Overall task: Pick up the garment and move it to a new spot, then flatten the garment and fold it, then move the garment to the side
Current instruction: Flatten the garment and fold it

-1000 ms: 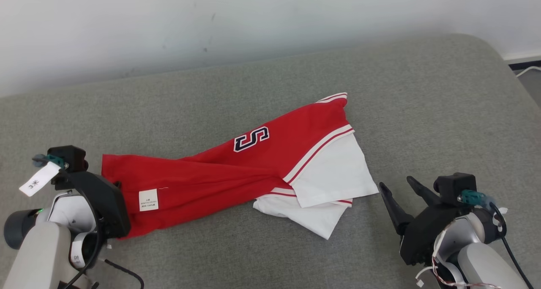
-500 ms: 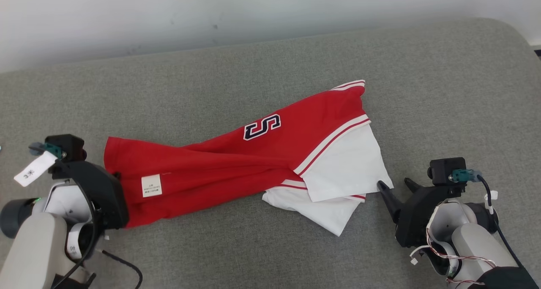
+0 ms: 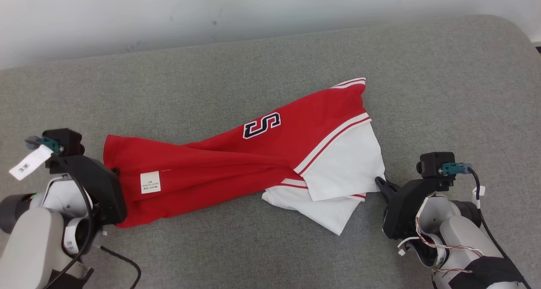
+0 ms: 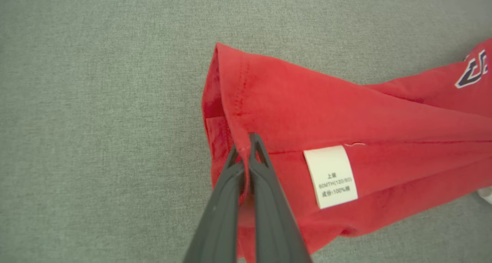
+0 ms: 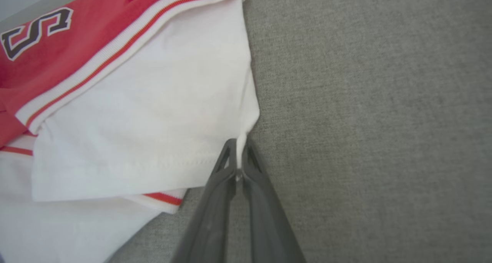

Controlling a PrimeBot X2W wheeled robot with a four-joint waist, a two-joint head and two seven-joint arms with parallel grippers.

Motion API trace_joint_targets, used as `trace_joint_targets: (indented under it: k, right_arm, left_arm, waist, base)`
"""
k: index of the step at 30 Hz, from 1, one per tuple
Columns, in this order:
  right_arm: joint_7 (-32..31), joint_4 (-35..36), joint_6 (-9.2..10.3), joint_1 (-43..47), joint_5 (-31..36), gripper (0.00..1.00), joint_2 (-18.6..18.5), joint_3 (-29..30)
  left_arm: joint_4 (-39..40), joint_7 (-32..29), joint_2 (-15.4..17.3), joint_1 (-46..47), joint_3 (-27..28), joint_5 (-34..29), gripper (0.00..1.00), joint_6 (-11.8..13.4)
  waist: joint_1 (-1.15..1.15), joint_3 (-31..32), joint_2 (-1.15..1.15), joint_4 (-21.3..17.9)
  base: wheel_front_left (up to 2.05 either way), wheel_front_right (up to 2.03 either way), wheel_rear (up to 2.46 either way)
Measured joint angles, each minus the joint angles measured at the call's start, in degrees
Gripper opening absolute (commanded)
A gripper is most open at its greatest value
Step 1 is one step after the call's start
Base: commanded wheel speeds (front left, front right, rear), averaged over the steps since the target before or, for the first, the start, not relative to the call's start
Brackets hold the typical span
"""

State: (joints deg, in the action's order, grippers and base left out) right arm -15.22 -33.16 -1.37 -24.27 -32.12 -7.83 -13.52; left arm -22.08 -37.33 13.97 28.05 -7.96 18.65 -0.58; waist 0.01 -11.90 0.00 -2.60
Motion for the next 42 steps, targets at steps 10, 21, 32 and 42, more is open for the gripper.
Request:
trace_joint_targets:
  k: [10,21,32,42]
  right_arm:
    - [1.4,-1.7,-0.66,-1.2,-0.1,0.0,0.2,0.2]
    - [8.3,5.0,-2.94,-3.0,-4.3,0.0,-0.7,5.8]
    - [12.0,19.4,-4.7,0.6,-9.3,0.0,-2.7,9.5]
    - [6.4,48.8,-5.01,16.4,-17.8,0.0,-5.4,12.2]
  left_arm:
    - [-0.1,0.4,0.0,0.5,0.4,0.1,0.0,0.1]
    - [0.3,10.4,-3.8,3.3,3.3,0.7,0.0,2.6]
    - [10.2,20.3,-10.4,3.6,8.6,10.7,0.0,0.1]
    - [42.4,13.7,-10.3,-15.4,13.0,27.6,0.0,-3.5]
  waist:
    - [0.0,0.4,-0.01,0.0]
    - [0.0,4.8,0.0,-0.4]
    - [-0.01,11.0,-0.01,-0.9]
    - [-0.03,13.6,-0.01,-2.1]
  base:
    - [0.0,0.0,0.0]
    - [0.0,0.0,0.0]
    - [0.0,0.0,0.0]
    - [0.0,0.0,0.0]
